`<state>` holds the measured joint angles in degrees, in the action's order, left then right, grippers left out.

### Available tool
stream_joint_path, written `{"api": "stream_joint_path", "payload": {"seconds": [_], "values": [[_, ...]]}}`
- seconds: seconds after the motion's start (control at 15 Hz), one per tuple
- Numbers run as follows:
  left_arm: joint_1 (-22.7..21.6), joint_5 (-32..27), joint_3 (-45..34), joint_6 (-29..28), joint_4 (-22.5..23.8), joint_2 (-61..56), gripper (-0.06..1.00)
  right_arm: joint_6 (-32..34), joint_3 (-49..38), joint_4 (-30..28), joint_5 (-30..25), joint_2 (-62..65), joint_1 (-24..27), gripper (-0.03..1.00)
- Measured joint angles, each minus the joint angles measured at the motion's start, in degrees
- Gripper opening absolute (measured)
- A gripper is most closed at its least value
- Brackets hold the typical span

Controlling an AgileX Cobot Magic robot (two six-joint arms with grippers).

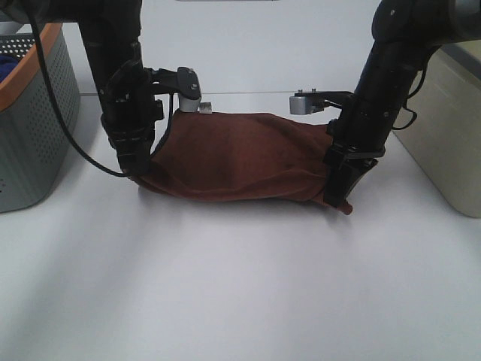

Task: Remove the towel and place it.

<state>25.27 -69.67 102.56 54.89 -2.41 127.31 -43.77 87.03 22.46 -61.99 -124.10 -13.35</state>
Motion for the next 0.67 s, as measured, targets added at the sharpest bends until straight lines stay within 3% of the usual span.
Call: {"api": "stream_joint_path", "payload": {"seconds": [0.07,0.13,0.27,0.33,0.47,0.67], "values": [[0.00,0.00,-0.17,0.11,0.00,0.00,0.00,1.49,0.00,0.52,0.00,0.00,0.00,0.31],[0.00,0.00,-0.17,0.11,0.00,0.00,0.00,2.86,0.00,0.57,0.00,0.00,0.00,0.38],[0.00,0.00,-0.17,0.23,0.00,0.00,0.00,7.33,0.00,0.52,0.00,0.00,0.00,0.65],[0.00,0.00,-0.17,0.23,0.00,0.00,0.00,8.88,0.00,0.52,0.00,0.00,0.00,0.71],[0.00,0.00,-0.17,0.23,0.00,0.00,0.04,11.75,0.00,0.52,0.00,0.06,0.00,0.75],[0.00,0.00,-0.17,-1.78,0.00,0.00,0.32,12.95,0.00,0.52,0.00,2.18,0.00,0.75]]}}
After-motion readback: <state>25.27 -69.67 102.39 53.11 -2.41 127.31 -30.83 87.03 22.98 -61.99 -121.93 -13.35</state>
